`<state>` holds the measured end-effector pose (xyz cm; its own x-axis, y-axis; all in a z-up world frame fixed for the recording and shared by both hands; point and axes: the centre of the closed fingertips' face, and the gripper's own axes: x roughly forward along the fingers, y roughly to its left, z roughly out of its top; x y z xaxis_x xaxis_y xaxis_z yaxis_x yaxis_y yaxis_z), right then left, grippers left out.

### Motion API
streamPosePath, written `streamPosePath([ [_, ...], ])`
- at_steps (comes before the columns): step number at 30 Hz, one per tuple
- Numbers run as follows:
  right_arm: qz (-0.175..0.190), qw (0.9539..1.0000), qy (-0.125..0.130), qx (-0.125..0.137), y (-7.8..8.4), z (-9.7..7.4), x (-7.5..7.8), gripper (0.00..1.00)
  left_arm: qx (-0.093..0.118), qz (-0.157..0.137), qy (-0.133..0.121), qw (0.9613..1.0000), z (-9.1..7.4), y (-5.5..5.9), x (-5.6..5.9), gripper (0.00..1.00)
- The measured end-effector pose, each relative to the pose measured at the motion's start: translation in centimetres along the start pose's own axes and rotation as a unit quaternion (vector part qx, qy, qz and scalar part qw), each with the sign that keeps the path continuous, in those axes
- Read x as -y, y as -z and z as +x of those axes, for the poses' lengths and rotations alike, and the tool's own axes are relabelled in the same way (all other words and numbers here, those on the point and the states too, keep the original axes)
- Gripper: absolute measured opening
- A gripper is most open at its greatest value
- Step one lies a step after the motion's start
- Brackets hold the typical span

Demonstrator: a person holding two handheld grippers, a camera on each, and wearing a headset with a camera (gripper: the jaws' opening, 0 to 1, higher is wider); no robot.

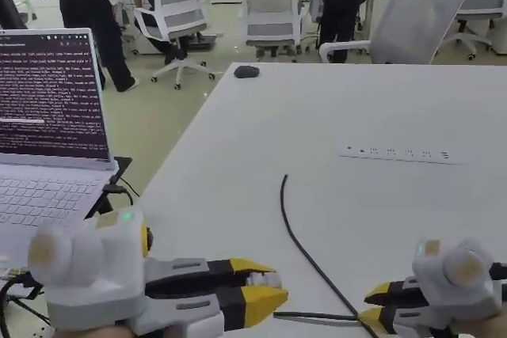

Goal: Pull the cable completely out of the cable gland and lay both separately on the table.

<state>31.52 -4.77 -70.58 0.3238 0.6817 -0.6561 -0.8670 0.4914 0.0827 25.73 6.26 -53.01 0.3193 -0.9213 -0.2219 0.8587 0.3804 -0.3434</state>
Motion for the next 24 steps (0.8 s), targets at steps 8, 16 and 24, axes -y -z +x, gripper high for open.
streamPosePath([
  [8, -0.003, 0.9977, 0.033, 0.058, -2.5, -6.5, -1.6, 0.30, -0.044, 0.058, 0.028, 0.9969, 3.6, 0.1, -1.6, 0.17],
  [16, 0.038, 0.9851, 0.115, 0.122, -3.4, -14.3, -3.4, 0.32, -0.068, 0.077, 0.024, 0.9944, 7.4, 2.2, -4.1, 0.17],
  [24, 0.164, 0.9417, 0.235, 0.177, 0.4, -21.5, -4.2, 0.29, -0.108, 0.055, 0.023, 0.9924, 11.0, 6.9, -7.0, 0.17],
])
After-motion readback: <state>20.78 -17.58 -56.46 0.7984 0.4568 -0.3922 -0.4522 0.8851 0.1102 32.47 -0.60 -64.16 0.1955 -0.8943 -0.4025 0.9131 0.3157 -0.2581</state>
